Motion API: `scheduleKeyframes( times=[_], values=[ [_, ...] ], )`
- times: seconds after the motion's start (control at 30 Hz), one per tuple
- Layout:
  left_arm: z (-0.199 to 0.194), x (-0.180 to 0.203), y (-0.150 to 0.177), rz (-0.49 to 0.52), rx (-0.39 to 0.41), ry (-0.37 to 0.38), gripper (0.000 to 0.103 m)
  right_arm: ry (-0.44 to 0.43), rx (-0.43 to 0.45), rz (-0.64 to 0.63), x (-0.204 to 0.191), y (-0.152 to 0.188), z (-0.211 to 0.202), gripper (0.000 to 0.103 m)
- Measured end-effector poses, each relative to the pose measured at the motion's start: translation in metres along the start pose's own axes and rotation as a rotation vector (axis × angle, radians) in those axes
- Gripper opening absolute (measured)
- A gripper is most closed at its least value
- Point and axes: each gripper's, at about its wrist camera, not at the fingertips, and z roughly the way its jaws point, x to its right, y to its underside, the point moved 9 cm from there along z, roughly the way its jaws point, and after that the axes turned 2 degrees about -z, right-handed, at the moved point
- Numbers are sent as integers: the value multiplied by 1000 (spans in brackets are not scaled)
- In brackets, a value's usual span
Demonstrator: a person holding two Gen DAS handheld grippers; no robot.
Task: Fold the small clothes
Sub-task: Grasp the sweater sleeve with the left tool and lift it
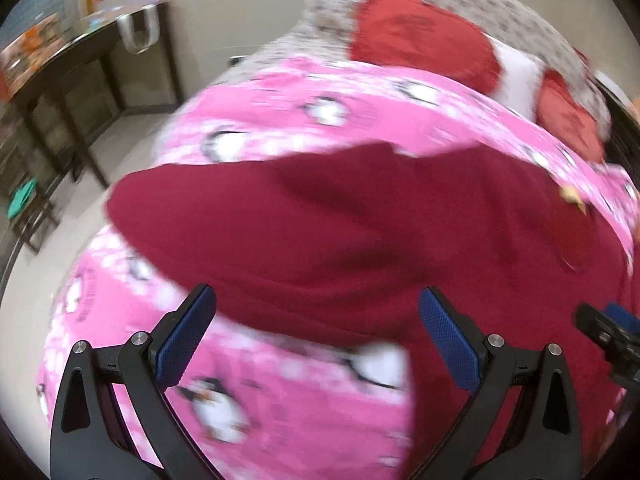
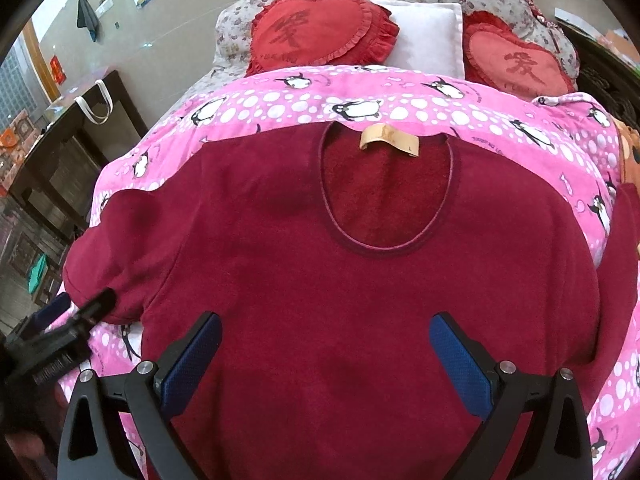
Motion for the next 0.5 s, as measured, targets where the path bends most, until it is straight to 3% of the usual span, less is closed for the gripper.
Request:
scheduleKeyframes(
  times=[0.23,0.5],
  values=[
    [25,-115,-29,-266,-21,-61,102,-27,0,7,-8,-3,5,103],
    [85,-187,-52,-532,-82,-20,77,-31,-30,-26,-21,2,18,103]
  ],
)
